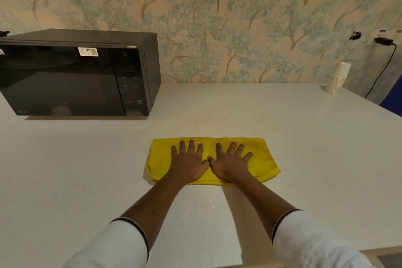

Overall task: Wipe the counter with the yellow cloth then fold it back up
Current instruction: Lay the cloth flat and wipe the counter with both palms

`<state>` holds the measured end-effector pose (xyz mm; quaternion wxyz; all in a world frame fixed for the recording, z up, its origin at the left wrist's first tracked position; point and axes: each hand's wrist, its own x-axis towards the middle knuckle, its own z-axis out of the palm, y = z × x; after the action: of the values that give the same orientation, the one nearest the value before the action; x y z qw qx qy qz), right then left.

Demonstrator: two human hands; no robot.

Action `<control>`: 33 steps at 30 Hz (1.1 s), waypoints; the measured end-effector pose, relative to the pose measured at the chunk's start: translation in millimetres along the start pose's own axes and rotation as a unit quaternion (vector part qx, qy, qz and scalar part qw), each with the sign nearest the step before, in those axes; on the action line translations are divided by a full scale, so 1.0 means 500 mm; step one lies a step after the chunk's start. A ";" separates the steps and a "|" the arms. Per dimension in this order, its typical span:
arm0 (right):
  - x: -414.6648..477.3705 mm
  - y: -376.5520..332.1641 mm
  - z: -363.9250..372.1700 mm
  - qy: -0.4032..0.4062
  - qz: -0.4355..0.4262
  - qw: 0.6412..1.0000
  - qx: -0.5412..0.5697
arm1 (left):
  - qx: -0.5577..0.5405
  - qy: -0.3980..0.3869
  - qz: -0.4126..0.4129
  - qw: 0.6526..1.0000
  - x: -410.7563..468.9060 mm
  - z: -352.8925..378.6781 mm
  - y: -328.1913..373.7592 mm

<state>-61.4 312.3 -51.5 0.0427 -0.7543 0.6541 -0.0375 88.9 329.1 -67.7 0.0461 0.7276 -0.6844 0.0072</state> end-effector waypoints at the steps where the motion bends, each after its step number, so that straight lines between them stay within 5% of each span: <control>1: 0.007 0.000 0.000 0.001 0.000 1.000 0.000 | -0.001 0.000 -0.001 1.000 0.007 -0.001 0.000; 33: 0.330 -0.062 0.015 -0.002 -0.042 0.999 0.000 | 0.001 0.005 -0.044 0.999 0.277 0.014 -0.089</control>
<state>-6.5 153.4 -55.1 0.0428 -0.7813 0.6215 -0.0377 141.8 193.5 -67.0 0.0492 0.7567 -0.6519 0.0091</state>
